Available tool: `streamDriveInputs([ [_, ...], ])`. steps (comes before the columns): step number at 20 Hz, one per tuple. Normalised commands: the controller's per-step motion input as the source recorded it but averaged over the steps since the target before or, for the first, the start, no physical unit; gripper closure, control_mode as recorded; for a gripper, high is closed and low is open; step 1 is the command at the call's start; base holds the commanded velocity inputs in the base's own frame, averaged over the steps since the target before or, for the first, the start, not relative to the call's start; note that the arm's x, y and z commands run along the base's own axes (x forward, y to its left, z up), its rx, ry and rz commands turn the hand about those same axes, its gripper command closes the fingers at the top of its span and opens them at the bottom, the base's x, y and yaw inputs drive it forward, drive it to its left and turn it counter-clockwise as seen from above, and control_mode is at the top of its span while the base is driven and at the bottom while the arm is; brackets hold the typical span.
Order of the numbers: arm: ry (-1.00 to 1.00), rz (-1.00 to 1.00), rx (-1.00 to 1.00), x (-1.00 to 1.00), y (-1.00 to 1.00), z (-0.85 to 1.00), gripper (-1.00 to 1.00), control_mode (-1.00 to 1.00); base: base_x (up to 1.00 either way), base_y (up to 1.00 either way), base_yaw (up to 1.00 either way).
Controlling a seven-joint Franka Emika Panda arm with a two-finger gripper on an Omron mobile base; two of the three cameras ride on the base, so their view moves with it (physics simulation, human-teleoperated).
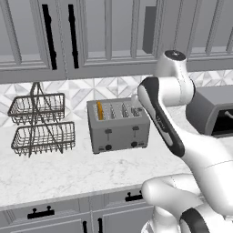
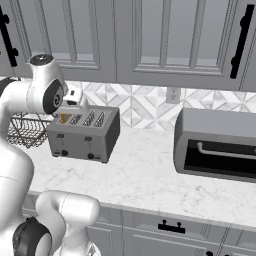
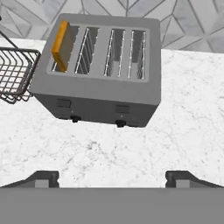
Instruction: Start the toaster. Once the lever pops up, take the bread to the plate on the dining counter.
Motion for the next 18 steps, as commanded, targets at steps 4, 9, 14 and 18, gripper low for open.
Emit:
streamDriveInputs([
  [4,0.00,0.00,0.00,0.00,0.63,-0.18,-1.00,-1.00,0.00,0.00,0.00],
  [9,0.01,0.00,0.00,0.03,0.57,-0.37,1.00,-1.00,0.00,0.00,0.00],
  [14,0.00,0.00,0.01,0.02,0.14,-0.31,1.00,-1.00,0.00,0.00,0.00],
  [18,0.00,0.00,0.00,0.04,0.05,-0.37,1.00,-1.00,0.00,0.00,0.00],
])
